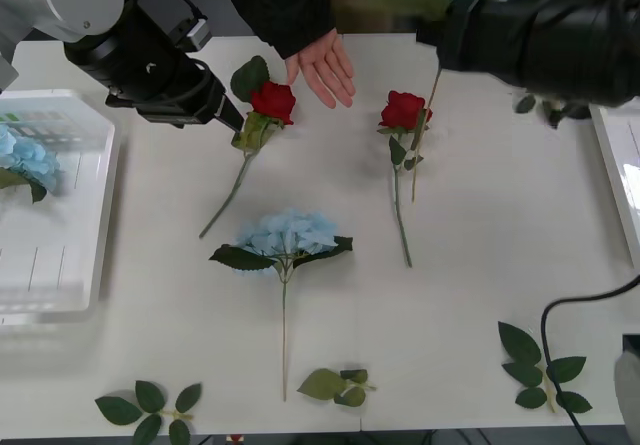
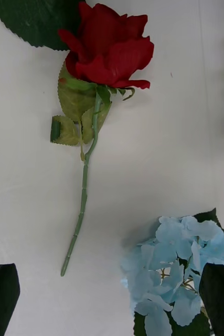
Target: Place the red flowers into the right box and the blue flowers into the left box. If a person shows an open palm, hand one flower to the person first, then continue sorting.
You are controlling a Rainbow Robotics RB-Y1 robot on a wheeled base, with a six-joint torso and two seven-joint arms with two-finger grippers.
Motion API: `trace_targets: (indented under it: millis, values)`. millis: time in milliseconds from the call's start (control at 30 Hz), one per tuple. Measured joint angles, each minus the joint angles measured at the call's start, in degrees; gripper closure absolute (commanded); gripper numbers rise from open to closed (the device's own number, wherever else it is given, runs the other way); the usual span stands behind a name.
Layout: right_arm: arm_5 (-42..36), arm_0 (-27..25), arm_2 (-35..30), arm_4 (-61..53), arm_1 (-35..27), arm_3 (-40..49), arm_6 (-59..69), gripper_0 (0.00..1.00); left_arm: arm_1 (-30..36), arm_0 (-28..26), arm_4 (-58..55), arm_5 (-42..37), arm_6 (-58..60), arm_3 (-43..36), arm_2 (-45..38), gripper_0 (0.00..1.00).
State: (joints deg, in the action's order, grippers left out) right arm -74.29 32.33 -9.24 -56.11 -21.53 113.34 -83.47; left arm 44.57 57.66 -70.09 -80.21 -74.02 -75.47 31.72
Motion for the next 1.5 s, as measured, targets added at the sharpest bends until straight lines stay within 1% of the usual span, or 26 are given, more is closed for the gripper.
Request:
trace_targets:
  millis: [100,200,267,367,467,567,667,800,933,1033,1500]
  values:
    - [-2.0,4.2,-1.9,4.9,1.2,-0.9,0.0,1.0,0.2,0.0,-0.5,0.0,0.0,0.0,0.0,0.0]
    - [-1.6,7.0,-0.7,11.0,1.6,-0.9,0.0,1.0,0.2,0.0,-0.6,0.0,0.0,0.0,0.0,0.0]
    - [-0.1,8.5,1.6,16.1,1.6,-0.9,0.4,1.0,0.2,0.0,-0.6,0.0,0.0,0.0,0.0,0.0]
    - [3.2,10.5,7.1,25.3,1.6,-1.0,3.8,1.0,0.2,0.0,-0.6,0.0,0.0,0.0,0.0,0.0]
    - [7.5,11.8,14.1,34.3,1.6,-1.0,10.0,1.0,0.2,0.0,-0.6,0.0,0.0,0.0,0.0,0.0]
    - [14.0,12.2,21.9,43.0,1.6,-1.2,18.5,1.0,0.3,0.0,-0.6,0.0,0.0,0.0,0.0,0.0]
    - [17.0,12.2,28.3,48.9,1.6,-1.6,25.0,1.0,0.3,0.0,-0.6,0.0,0.0,-0.1,0.0,0.0]
    - [19.9,12.2,34.5,57.7,1.6,-2.5,28.2,1.0,0.3,0.0,-0.6,0.0,0.0,-0.1,0.0,0.0]
    - [24.1,12.2,39.1,67.5,1.6,-4.7,37.1,1.0,0.3,0.0,-0.6,0.0,0.0,-0.1,0.0,0.0]
    - [26.1,12.2,40.5,70.0,1.6,-6.2,41.1,1.0,0.3,0.0,-0.6,0.0,0.0,-0.1,0.0,0.0]
    - [28.9,12.2,40.6,71.7,1.6,-8.3,41.4,1.0,0.3,0.0,-0.6,0.0,0.0,-0.1,0.0,0.0]
